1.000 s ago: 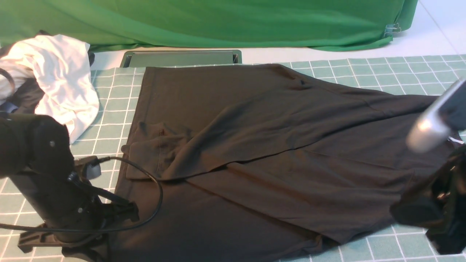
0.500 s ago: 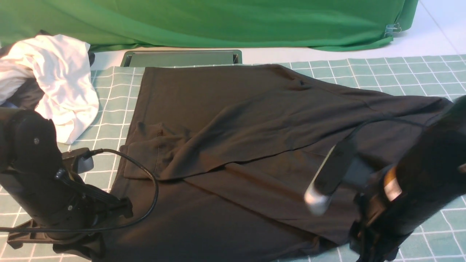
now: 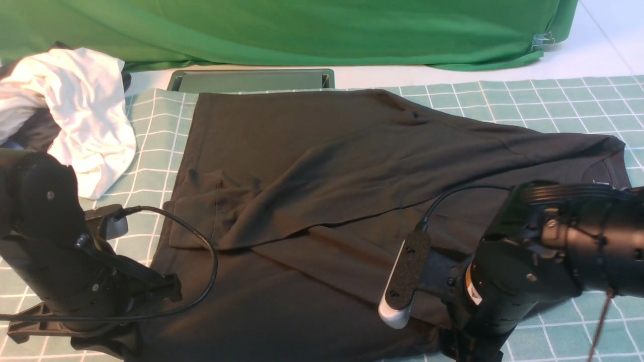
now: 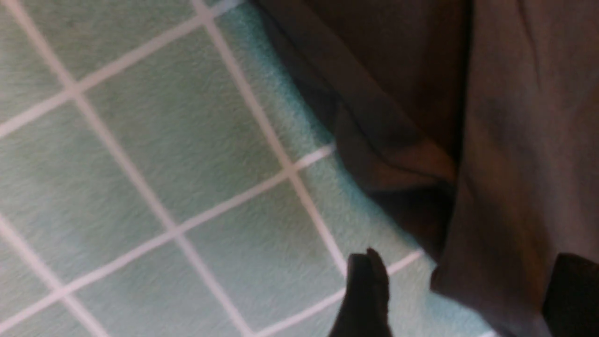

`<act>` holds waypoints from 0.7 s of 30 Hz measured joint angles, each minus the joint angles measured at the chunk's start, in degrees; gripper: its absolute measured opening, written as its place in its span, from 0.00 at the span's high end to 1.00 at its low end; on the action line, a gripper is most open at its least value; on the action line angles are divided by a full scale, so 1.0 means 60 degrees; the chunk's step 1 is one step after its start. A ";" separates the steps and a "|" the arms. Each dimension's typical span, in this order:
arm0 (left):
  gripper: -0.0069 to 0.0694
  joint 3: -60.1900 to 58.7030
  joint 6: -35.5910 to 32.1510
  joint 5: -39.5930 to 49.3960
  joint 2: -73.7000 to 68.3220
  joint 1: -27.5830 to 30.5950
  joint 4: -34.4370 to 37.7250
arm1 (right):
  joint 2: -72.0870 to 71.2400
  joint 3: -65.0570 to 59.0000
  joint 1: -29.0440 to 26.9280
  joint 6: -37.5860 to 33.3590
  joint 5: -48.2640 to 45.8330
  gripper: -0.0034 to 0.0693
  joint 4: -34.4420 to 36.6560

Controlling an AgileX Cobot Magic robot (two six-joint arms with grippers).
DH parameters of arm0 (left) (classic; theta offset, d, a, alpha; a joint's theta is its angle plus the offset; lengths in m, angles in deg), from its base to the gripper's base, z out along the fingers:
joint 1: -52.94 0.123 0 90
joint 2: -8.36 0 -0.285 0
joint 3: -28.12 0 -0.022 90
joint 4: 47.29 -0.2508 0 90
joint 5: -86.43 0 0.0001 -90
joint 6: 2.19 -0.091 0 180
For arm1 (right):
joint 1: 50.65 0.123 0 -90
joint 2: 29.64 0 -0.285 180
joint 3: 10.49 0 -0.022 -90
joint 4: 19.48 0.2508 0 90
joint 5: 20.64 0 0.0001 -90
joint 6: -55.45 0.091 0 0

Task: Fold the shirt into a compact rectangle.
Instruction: 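Grasp the near edge of the shirt at its hem and shoulder corners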

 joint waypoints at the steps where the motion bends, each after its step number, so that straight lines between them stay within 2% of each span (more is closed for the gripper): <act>1: 0.88 0.0000 0.0000 0.0000 0.0000 0.0000 0.0000 | 0.0000 0.0000 0.0000 0.0000 0.0011 0.26 -0.0026; 8: 0.88 0.0000 -0.0171 0.0000 0.0000 0.0000 0.0000 | 0.0451 0.0000 0.0000 0.0264 0.0233 0.31 -0.0791; 12: 0.88 0.0000 -0.0183 0.0000 0.0000 0.0000 0.0000 | 0.0567 0.0000 0.0000 0.0213 0.0581 0.43 -0.0933; 14: 0.88 0.0000 -0.0221 0.0000 0.0000 0.0000 -0.0039 | 0.0570 0.0000 0.0000 0.0208 0.0730 0.59 -0.1071; 15: 0.88 0.0000 -0.0287 0.0000 0.0000 0.0000 -0.0050 | 0.0570 0.0000 0.0000 0.0208 0.0779 0.71 -0.1169; 16: 0.88 0.0000 -0.0288 0.0000 0.0000 0.0000 -0.0049 | 0.0570 0.0000 0.0000 0.0208 0.0786 0.73 -0.1169; 17: 0.88 0.0000 -0.0317 0.0000 0.0000 0.0000 -0.0049 | 0.0570 0.0000 0.0000 0.0200 0.0795 0.82 -0.1259; 21: 0.88 0.0000 -0.0382 0.0135 0.0116 0.0000 -0.0049 | 0.0526 0.0000 0.0037 0.0200 0.0580 0.85 -0.1290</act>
